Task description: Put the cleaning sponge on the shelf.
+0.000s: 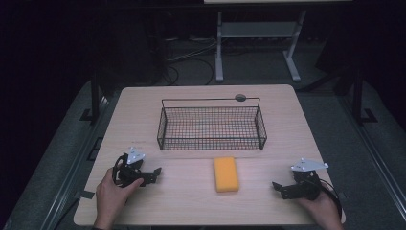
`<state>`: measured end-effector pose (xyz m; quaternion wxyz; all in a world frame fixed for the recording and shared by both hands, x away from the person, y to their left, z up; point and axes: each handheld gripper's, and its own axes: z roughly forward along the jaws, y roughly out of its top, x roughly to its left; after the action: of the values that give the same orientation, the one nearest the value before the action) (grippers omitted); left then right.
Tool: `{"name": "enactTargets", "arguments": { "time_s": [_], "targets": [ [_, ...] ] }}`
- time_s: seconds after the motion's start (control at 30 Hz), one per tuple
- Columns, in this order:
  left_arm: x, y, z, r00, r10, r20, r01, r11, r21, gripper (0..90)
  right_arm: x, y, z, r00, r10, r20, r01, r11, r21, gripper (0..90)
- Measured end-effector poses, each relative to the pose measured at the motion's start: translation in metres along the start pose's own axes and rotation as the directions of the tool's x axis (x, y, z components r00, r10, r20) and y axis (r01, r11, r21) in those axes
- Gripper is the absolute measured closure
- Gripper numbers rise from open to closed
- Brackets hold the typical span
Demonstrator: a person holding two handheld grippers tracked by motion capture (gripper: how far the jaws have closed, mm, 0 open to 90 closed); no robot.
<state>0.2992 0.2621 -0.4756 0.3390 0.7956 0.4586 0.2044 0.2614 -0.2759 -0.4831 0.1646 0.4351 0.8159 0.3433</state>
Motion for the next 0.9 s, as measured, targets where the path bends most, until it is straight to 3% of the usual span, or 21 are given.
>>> {"name": "enactTargets", "arguments": {
  "time_s": [0.4,0.57,0.73,0.9],
  "targets": [
    [0.0,0.0,0.0,1.0,0.0,0.0,0.0,1.0,0.0,12.5,0.0,0.0,-0.001,1.0,0.0,-0.002,0.0,1.0,0.0,3.3],
    [0.0,0.0,0.0,1.0,0.0,0.001,0.0,1.0,0.001,12.5,-0.002,0.004,-0.009,0.9996,0.023,0.015,-0.023,0.999,0.026,15.4],
    [0.0,0.0,0.0,1.0,0.0,0.0,0.0,1.0,0.001,12.6,0.0,0.007,-0.015,0.9992,0.04,-0.005,-0.04,0.999,0.012,24.8],
    [0.0,0.0,0.0,1.0,0.0,0.0,0.0,1.0,0.001,12.5,0.005,0.012,-0.023,0.9983,0.031,-0.049,-0.031,1.0,-0.006,47.3]
  ]
}}
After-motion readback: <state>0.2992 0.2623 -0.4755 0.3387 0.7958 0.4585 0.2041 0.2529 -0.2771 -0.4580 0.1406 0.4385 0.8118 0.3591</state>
